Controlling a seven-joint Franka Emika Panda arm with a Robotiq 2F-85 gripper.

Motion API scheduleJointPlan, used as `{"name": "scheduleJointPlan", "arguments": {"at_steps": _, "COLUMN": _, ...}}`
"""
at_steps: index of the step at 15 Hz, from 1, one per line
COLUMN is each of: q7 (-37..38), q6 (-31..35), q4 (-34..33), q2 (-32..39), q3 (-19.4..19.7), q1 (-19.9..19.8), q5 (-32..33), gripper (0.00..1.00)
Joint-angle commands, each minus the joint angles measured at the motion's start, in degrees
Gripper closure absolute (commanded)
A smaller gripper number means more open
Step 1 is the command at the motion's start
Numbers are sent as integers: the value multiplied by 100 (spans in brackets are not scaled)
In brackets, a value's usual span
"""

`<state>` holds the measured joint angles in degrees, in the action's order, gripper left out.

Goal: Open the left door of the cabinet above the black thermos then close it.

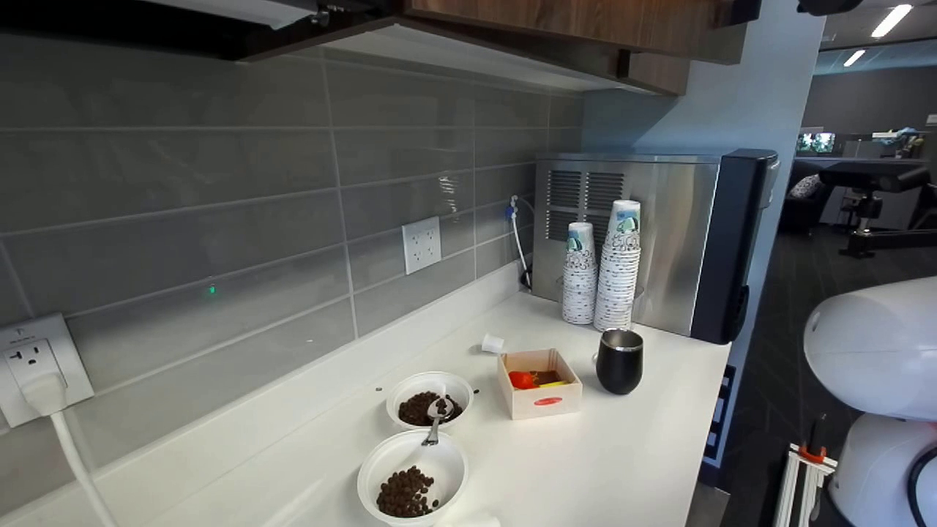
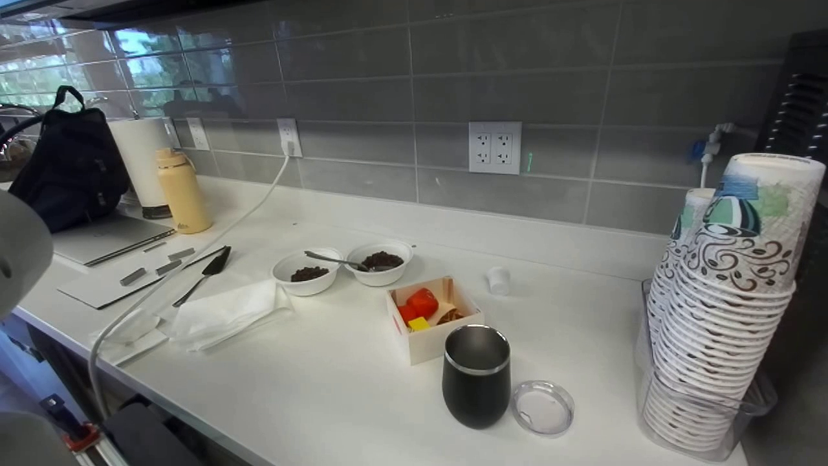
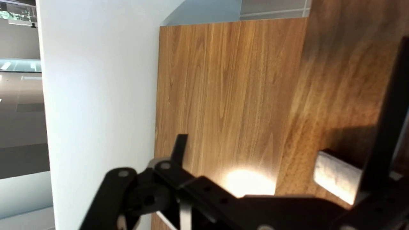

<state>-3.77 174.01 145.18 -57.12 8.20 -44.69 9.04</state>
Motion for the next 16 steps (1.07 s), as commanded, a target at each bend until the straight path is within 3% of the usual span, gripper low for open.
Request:
{"name": "scheduleJointPlan", "arguments": {"at_steps": 1, "q7": -276, "q6": -128, "q4": -6, "q2": 3, "q3": 397, "q1": -348, "q5": 200, "gripper": 0}}
{"name": "scheduleJointPlan", "arguments": {"at_steps": 16, "q7": -455, "q6": -256, "q4": 162, "q2": -381, "q3": 700, "q1": -390, "q5": 312, "gripper": 0}}
